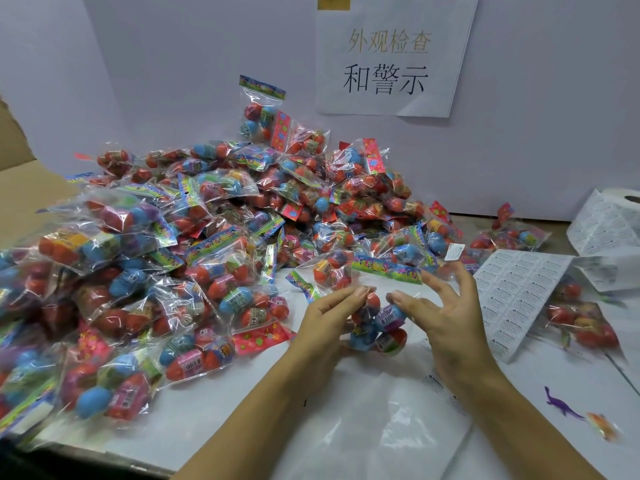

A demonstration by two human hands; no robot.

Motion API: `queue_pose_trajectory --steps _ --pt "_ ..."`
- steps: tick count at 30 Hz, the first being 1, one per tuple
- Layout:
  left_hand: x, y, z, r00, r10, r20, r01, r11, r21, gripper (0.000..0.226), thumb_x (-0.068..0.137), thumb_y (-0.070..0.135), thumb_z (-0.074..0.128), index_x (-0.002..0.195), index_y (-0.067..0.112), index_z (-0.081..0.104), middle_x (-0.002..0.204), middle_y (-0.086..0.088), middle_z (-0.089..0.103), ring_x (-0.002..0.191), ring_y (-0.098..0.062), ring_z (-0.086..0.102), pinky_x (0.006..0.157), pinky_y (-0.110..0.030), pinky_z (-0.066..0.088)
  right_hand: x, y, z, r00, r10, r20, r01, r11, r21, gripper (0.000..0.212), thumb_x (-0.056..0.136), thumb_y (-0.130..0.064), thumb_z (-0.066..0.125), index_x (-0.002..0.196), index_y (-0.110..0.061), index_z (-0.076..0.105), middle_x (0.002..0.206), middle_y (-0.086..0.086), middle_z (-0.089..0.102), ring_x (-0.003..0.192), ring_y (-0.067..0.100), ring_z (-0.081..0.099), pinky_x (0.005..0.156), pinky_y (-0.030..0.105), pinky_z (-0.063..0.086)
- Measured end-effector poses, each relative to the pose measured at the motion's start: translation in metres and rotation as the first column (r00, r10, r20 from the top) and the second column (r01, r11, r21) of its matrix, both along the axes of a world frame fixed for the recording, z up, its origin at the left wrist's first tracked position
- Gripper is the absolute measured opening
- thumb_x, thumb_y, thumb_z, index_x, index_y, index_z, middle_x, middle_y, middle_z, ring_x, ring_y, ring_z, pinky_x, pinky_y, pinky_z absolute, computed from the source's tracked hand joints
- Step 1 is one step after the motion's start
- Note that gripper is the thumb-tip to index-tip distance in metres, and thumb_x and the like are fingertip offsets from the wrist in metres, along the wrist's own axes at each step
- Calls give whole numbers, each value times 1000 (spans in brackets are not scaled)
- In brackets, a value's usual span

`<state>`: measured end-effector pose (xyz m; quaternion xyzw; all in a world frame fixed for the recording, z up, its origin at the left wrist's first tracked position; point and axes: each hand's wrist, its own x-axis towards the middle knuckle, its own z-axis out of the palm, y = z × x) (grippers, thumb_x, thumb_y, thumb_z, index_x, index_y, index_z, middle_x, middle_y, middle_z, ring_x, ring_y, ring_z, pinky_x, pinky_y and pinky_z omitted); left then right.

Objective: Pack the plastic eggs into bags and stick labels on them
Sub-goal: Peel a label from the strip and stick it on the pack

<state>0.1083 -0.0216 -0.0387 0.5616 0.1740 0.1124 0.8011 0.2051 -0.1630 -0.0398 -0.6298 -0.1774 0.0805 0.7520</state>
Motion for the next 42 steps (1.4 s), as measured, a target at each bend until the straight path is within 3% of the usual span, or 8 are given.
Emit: queue_pose_trajectory --steps 7,15,18,23,28,33,38,42 --pt "-2 3 -3 997 -65 51 67 997 -42 40 88 31 80 122 13 68 119 -18 72 104 -40 73 86 -60 60 1 -1 -2 994 -113 10 113 993 41 74 71 -13 89 115 -52 44 115 -20 66 91 -3 71 81 22 50" --pt "0 -3 -12 974 -215 69 211 975 69 46 73 10 85 117 2 72 106 -17 76 90 -27 71 85 -38 56 0 -1 0 989 -150 -7 150 983 110 86 70 -16 89 137 -33 38 129 -11 62 102 6 72 81 25 60" --pt "0 1 -10 986 -140 90 139 990 27 45 74 10 83 116 1 72 106 -17 75 88 -28 71 82 -39 59 3 -3 3 979 -186 -81 198 964 180 55 84 -12 80 129 -23 51 134 -1 59 112 25 70 97 42 56" --pt "2 7 -7 988 45 145 -28 993 -119 33 83 -5 76 115 2 70 106 -18 76 88 -30 74 73 -39 62 4 -8 7 985 -162 -54 168 976 140 7 94 -13 68 99 -17 71 122 2 68 97 4 71 82 29 59" --pt "2 6 -4 983 94 157 -69 984 -162 34 81 3 76 114 3 71 110 -21 75 93 -31 74 76 -38 62 -8 -6 9 989 -26 144 36 997 -68 7 91 -9 69 85 -9 73 124 -6 62 116 10 61 94 37 53" --pt "0 9 -3 988 46 150 -25 990 -140 27 94 8 68 121 3 69 110 -24 74 100 -39 74 80 -38 62 -14 -8 13 952 132 275 -56 961 -270 13 89 -8 73 77 -12 73 123 -9 57 108 -10 56 80 13 47" --pt "-2 8 0 989 44 139 -30 995 -97 26 95 10 69 120 5 69 109 -17 76 99 -37 75 79 -37 62 -14 -11 14 940 165 299 -82 959 -272 17 88 -8 73 73 -17 72 123 -8 54 112 4 58 86 29 48" --pt "-2 7 2 987 26 157 -9 994 -108 27 93 11 71 119 4 69 108 -18 77 97 -38 75 76 -35 62 -16 -10 16 931 129 340 -70 981 -180 11 83 -21 75 73 -21 71 118 -17 55 108 8 60 81 17 50"
